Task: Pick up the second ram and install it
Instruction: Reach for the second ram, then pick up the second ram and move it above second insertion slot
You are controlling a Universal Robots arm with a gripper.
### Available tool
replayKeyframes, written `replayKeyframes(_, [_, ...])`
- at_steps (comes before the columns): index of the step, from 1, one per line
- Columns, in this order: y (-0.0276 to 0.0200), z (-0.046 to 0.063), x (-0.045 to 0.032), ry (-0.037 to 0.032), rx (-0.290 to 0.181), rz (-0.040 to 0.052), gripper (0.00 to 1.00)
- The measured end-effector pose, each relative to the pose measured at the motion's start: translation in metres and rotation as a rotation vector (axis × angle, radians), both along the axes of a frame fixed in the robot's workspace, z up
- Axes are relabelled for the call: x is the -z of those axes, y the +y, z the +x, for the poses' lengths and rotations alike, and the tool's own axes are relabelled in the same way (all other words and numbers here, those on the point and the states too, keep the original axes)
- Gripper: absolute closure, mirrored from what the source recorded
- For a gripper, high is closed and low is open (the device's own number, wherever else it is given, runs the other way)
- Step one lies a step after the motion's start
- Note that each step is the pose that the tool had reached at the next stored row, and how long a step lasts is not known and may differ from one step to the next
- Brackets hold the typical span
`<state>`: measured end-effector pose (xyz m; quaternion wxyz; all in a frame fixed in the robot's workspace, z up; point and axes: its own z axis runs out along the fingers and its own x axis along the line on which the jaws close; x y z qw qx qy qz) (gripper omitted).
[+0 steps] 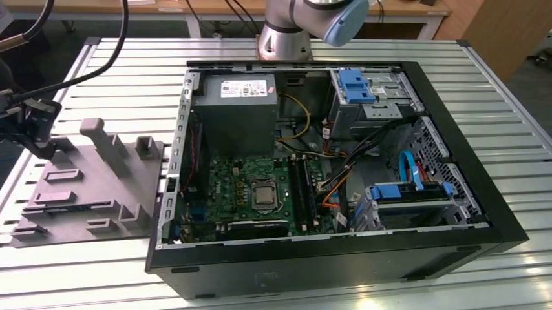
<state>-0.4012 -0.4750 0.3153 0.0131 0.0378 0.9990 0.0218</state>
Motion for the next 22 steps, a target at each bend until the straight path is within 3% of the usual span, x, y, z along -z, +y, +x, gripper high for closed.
replayKeyframes(14, [-0.0032,-0.014,0.0195,0.0002,0.0,-0.0001,0.89])
replayKeyframes(22, [-0.0033,-0.014,0.0212,0.0001,0.0,0.0,0.89])
